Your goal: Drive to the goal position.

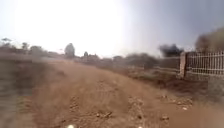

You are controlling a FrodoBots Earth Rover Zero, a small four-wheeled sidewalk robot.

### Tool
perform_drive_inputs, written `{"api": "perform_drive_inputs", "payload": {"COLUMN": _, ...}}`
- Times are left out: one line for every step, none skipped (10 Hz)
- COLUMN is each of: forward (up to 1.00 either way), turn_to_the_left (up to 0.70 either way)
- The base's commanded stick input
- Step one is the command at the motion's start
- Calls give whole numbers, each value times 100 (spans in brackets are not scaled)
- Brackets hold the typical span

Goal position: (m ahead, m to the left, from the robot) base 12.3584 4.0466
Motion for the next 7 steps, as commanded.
{"api": "perform_drive_inputs", "payload": {"forward": 70, "turn_to_the_left": 4}}
{"api": "perform_drive_inputs", "payload": {"forward": 70, "turn_to_the_left": 10}}
{"api": "perform_drive_inputs", "payload": {"forward": 70, "turn_to_the_left": 14}}
{"api": "perform_drive_inputs", "payload": {"forward": 70, "turn_to_the_left": 14}}
{"api": "perform_drive_inputs", "payload": {"forward": 70, "turn_to_the_left": 14}}
{"api": "perform_drive_inputs", "payload": {"forward": 70, "turn_to_the_left": 9}}
{"api": "perform_drive_inputs", "payload": {"forward": 70, "turn_to_the_left": 3}}
